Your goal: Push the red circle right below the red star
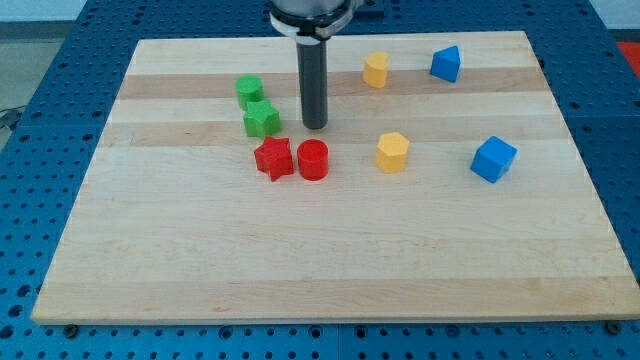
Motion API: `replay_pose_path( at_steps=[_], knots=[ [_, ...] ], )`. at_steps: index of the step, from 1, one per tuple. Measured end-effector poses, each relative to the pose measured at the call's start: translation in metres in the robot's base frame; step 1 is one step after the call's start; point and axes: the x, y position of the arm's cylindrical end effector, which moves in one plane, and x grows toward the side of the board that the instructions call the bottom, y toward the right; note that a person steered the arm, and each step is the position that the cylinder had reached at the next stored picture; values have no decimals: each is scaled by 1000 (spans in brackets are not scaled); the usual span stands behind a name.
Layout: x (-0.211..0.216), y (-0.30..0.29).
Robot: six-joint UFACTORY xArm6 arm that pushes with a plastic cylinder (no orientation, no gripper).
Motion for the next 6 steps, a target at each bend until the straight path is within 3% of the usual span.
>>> replay_pose_path(
  at_steps=[4,6],
  knots=[
    [54,26],
    [44,33]
  ],
)
